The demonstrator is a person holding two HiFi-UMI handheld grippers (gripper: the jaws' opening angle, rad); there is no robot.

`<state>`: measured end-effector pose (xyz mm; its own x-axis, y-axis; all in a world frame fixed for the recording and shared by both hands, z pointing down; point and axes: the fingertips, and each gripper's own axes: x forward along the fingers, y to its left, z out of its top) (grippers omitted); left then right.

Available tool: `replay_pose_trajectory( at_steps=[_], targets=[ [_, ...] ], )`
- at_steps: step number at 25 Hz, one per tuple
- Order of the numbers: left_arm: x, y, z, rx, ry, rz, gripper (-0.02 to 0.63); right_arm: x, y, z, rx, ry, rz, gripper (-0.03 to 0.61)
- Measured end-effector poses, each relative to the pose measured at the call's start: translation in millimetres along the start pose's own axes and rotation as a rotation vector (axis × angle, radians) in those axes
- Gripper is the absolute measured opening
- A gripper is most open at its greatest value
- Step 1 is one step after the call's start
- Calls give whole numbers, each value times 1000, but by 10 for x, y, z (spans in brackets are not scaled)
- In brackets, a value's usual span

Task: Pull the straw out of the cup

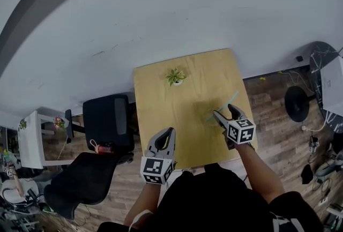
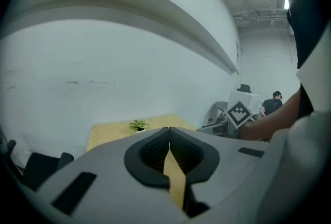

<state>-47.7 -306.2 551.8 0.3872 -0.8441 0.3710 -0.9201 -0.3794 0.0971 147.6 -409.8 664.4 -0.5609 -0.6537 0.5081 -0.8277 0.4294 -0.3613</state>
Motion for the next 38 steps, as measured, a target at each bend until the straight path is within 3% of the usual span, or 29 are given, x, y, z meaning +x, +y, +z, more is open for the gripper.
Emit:
replay_pose_trajectory(
  at_steps=[16, 27, 38],
  targets=[
    [35, 21, -29, -17, 2, 3, 20, 6, -127, -16, 7, -30, -41, 83],
    [-17, 23, -16, -23, -7, 8, 20, -66, -30, 106, 1, -75, -29, 53],
    [-69, 156, 46, -25, -41, 35, 20, -348, 299, 475, -85, -177, 4, 51]
  ],
)
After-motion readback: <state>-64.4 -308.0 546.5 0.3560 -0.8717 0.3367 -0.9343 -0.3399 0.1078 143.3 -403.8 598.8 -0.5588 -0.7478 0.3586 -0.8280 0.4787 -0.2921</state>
